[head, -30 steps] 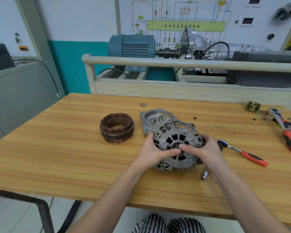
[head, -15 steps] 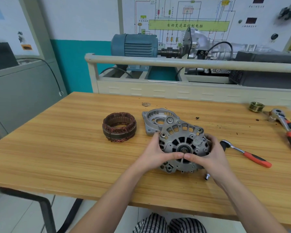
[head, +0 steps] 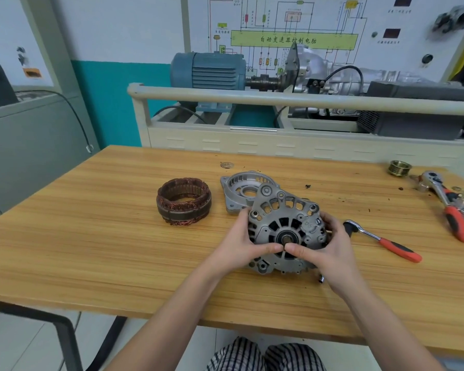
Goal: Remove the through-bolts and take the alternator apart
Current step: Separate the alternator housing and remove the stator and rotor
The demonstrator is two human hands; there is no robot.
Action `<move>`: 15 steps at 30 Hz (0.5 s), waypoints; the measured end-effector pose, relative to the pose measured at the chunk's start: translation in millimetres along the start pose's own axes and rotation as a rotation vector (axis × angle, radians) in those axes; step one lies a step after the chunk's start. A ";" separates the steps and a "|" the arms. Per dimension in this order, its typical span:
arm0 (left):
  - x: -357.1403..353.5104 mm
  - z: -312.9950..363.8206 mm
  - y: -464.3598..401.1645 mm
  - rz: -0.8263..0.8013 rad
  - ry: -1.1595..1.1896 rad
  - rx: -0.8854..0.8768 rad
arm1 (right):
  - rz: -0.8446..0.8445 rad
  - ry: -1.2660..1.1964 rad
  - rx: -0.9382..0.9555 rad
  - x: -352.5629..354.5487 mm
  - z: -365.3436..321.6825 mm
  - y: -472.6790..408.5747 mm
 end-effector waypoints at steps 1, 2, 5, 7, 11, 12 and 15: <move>-0.9 -1.0 -0.3 0.002 -0.005 -0.005 | 0.004 -0.008 -0.004 0.0 0.6 0.7; -1.4 -1.9 -0.4 0.008 -0.011 -0.008 | 0.008 -0.017 -0.009 0.3 1.4 1.4; -1.3 -3.3 -2.1 0.051 -0.025 -0.014 | 0.013 -0.027 -0.013 0.1 2.3 1.8; -1.4 -4.6 -2.4 0.076 -0.039 -0.009 | 0.011 -0.023 -0.009 0.2 2.7 0.9; -1.7 -3.5 -1.4 0.076 -0.067 -0.006 | -0.073 -0.036 -0.027 1.9 2.3 -3.9; -1.9 -3.9 -1.0 0.084 -0.067 0.005 | -0.098 -0.063 -0.035 2.6 2.6 -5.5; -1.8 -4.4 0.6 0.146 -0.086 0.020 | -0.133 -0.131 -0.049 2.6 5.5 -7.7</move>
Point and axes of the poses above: each hand's wrist, its own y-axis away from the middle knuckle, its own x-axis out of the back of the hand, z = x × y, the point moved 8 cm from there along -y, towards the middle knuckle, and after that the axes turned 13 degrees about -x, right-handed, at the moved point
